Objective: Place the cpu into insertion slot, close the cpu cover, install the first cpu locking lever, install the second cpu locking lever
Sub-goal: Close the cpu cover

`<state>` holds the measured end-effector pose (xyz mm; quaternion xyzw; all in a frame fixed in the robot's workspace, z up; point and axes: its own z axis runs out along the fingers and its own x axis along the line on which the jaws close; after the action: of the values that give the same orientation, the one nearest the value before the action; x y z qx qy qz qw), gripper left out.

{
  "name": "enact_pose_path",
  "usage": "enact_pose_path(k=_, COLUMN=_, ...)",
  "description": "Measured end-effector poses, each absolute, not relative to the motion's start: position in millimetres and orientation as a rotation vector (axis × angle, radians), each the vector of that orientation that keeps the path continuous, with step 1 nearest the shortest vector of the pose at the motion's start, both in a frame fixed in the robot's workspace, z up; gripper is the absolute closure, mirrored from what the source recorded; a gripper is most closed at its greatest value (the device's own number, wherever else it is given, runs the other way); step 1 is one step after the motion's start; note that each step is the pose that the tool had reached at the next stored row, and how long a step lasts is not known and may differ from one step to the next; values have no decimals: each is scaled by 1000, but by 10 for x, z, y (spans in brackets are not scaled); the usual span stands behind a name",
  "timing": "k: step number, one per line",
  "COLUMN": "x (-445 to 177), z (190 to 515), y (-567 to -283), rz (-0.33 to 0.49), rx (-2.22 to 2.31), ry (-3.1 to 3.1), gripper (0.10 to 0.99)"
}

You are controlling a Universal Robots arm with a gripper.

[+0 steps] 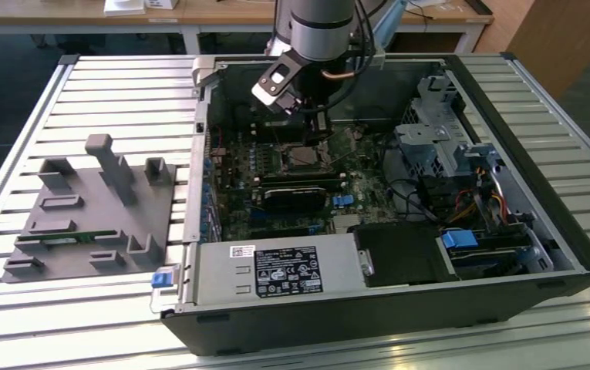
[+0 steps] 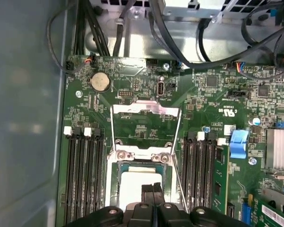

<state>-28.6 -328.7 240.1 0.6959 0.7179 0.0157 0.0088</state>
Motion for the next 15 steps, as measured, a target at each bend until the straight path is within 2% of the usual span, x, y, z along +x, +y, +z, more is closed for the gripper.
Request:
enact_pose_path(k=7, x=-286, z=2558, y=-3287, rz=49, rx=2174, ry=2243, gripper=980)
enact_pose_path(k=15, x=-189, z=2574, y=-3287, rz=49, rx=2174, ry=2243, gripper=980)
